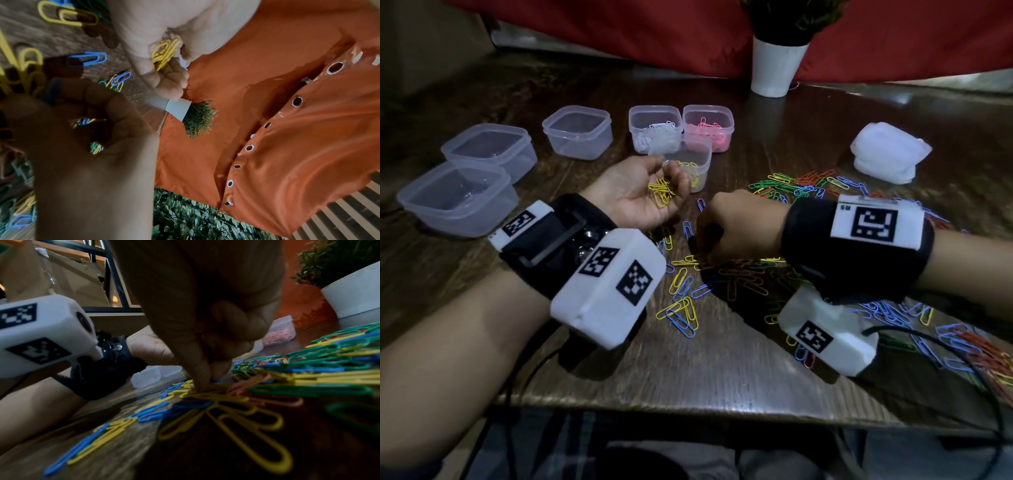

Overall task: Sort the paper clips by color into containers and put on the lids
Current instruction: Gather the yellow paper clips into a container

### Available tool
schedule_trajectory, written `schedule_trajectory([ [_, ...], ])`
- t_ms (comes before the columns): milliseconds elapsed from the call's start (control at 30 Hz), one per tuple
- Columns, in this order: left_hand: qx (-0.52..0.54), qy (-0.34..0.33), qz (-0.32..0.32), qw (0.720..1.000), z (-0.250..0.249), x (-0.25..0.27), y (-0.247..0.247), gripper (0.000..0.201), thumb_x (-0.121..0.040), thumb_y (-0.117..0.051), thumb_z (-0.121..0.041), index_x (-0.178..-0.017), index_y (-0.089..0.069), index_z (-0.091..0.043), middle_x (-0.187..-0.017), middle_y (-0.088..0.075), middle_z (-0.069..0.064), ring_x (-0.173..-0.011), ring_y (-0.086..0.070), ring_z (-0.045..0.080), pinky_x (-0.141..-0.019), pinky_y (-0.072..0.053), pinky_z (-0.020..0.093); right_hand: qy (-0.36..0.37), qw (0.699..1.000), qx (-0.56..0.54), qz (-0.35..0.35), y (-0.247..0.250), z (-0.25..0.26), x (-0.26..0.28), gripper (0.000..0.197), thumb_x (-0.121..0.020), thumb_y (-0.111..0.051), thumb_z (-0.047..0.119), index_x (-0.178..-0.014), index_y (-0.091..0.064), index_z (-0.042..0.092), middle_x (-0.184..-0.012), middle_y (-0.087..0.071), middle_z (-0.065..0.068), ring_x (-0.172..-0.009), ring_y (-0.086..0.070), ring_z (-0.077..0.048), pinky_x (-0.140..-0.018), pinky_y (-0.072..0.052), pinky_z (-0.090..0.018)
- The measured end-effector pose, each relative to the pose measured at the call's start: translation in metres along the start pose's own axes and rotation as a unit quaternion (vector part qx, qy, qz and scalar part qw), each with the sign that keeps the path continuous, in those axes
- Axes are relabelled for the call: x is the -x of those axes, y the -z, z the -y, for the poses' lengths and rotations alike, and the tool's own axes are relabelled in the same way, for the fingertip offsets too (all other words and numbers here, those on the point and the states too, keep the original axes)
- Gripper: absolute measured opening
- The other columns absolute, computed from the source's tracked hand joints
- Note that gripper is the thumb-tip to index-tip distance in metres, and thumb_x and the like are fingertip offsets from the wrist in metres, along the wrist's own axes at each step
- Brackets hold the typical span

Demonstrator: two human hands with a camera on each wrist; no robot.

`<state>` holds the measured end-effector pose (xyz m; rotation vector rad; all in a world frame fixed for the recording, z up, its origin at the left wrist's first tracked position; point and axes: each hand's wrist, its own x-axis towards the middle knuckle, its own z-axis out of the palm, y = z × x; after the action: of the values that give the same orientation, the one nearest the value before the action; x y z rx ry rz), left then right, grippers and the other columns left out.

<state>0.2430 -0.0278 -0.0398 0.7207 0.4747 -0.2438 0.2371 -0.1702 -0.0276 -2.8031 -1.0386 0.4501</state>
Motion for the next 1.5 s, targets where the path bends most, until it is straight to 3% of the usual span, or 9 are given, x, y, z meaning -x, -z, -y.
schedule_trajectory([
  [200,-0.004,-0.019,-0.004,1.000,0.001,0.002,-0.001,0.038,-0.100,-0.036,-0.023,-0.069,-0.049,-0.006,-0.050,-0.052,0.003,-0.038,-0.056,0.014,-0.040,-0.051,0.023,0.004,0.993,-0.096,0.075,0.008,-0.013,-0.004,0.005,-0.084,-0.063,0.013,-0.089,-0.061,0.012,-0.067,-0.049,0.001,-0.048,-0.044,-0.003,-0.040,-0.032,-0.011],
  [367,-0.034,-0.035,0.011,0.999,0.003,0.006,-0.003,0.039,-0.099,-0.035,-0.023,-0.068,-0.051,-0.005,-0.051,-0.059,0.007,-0.044,-0.062,0.016,-0.048,-0.055,0.030,-0.028,0.934,-0.330,0.131,0.015,-0.037,0.003,0.014,-0.083,-0.062,0.002,-0.075,-0.057,0.013,-0.067,-0.051,-0.003,-0.039,-0.041,0.000,-0.037,-0.029,-0.012],
  [500,-0.049,-0.025,0.031,0.998,0.006,0.004,-0.002,0.050,-0.102,-0.024,-0.030,-0.074,-0.055,-0.001,-0.059,-0.065,0.011,-0.052,-0.068,0.021,-0.049,-0.055,0.036,-0.038,0.965,-0.242,0.094,0.024,-0.046,0.006,0.014,-0.076,-0.071,0.006,-0.073,-0.061,0.016,-0.067,-0.056,-0.001,-0.049,-0.048,-0.003,-0.043,-0.035,-0.015],
  [667,-0.040,-0.021,0.046,0.998,0.004,0.003,-0.001,0.054,-0.103,-0.024,-0.029,-0.073,-0.059,0.000,-0.065,-0.067,0.012,-0.059,-0.070,0.024,-0.054,-0.056,0.038,-0.037,0.998,0.050,-0.002,0.033,-0.043,0.008,0.029,-0.071,-0.078,0.027,-0.098,-0.070,0.017,-0.091,-0.064,0.002,-0.089,-0.056,-0.015,-0.081,-0.046,-0.026],
  [867,-0.042,-0.024,0.043,0.998,0.003,0.004,-0.001,0.053,-0.103,-0.024,-0.028,-0.074,-0.059,0.000,-0.066,-0.067,0.012,-0.060,-0.070,0.024,-0.055,-0.056,0.036,0.029,0.999,0.039,0.014,0.010,-0.003,0.005,0.041,-0.068,-0.076,0.045,-0.096,-0.067,0.017,-0.086,-0.059,0.000,-0.084,-0.054,-0.017,-0.075,-0.045,-0.026],
  [1100,-0.039,-0.028,0.047,0.998,0.005,0.005,-0.003,0.054,-0.103,-0.020,-0.029,-0.076,-0.057,-0.001,-0.063,-0.067,0.012,-0.056,-0.069,0.023,-0.050,-0.055,0.035,0.013,0.998,0.059,0.009,0.006,0.002,-0.004,0.034,-0.078,-0.071,0.029,-0.106,-0.063,0.011,-0.087,-0.048,0.000,-0.083,-0.046,-0.015,-0.066,-0.031,-0.020],
  [1267,-0.040,-0.032,0.045,0.998,0.005,0.005,-0.003,0.053,-0.103,-0.021,-0.028,-0.077,-0.057,-0.001,-0.063,-0.067,0.012,-0.056,-0.069,0.023,-0.051,-0.056,0.035,0.023,0.998,0.047,0.032,0.008,0.007,0.001,0.033,-0.085,-0.064,0.025,-0.112,-0.060,0.008,-0.088,-0.051,-0.002,-0.081,-0.042,-0.013,-0.044,-0.027,-0.014],
  [1400,-0.042,-0.032,0.043,0.998,0.005,0.005,-0.003,0.053,-0.103,-0.022,-0.029,-0.076,-0.058,-0.001,-0.064,-0.067,0.012,-0.057,-0.069,0.023,-0.051,-0.056,0.034,0.032,0.994,0.098,-0.018,0.006,0.016,0.012,0.033,-0.089,-0.057,0.027,-0.115,-0.057,0.006,-0.091,-0.048,-0.005,-0.089,-0.053,-0.024,-0.063,-0.030,-0.022],
  [1500,-0.046,-0.032,0.040,0.998,0.008,0.004,-0.003,0.053,-0.103,-0.022,-0.030,-0.076,-0.057,-0.001,-0.063,-0.068,0.012,-0.057,-0.069,0.022,-0.049,-0.055,0.032,0.049,0.986,0.152,-0.051,-0.002,0.024,0.014,0.039,-0.089,-0.055,0.022,-0.123,-0.049,0.004,-0.119,-0.052,-0.013,-0.108,-0.056,-0.031,-0.074,-0.042,-0.031],
])
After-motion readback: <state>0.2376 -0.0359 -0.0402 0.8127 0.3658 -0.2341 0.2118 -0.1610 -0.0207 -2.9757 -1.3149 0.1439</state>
